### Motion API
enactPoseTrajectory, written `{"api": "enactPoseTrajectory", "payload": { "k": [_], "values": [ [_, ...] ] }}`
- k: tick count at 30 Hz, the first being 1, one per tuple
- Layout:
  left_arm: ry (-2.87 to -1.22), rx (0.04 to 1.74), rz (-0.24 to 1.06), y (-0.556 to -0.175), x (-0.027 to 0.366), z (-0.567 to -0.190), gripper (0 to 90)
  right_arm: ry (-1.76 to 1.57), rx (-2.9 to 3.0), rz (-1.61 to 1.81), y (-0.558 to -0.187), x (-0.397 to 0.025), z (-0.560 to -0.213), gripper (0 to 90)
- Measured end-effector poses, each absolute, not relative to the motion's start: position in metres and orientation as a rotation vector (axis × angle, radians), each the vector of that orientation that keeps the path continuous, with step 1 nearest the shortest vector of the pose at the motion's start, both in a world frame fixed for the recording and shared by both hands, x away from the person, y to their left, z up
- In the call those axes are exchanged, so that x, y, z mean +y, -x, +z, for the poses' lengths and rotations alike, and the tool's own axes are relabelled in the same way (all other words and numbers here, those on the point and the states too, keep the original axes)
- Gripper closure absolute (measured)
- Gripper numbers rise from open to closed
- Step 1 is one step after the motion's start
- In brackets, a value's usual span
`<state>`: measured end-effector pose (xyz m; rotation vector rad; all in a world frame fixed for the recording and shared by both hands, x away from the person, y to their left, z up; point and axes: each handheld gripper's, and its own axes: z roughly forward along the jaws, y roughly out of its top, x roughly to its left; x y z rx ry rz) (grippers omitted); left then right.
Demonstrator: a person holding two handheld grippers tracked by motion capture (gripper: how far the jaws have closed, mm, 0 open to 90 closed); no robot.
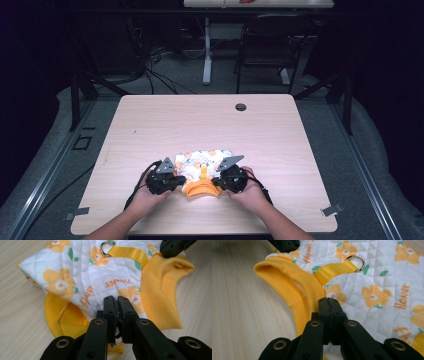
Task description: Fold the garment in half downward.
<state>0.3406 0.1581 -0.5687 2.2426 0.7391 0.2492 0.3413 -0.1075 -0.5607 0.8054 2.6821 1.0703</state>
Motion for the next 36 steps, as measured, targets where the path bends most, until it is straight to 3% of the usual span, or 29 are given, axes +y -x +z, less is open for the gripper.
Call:
{"api": "enactPoseTrajectory", "payload": {
  "k": [36],
  "values": [
    [-2.135, 0.707, 0.259, -0.321, 0.181, -0.531, 89.2, -0.752, 2.611, 1.092, -0.320, -0.125, -0.528, 86.9]
  ]
}}
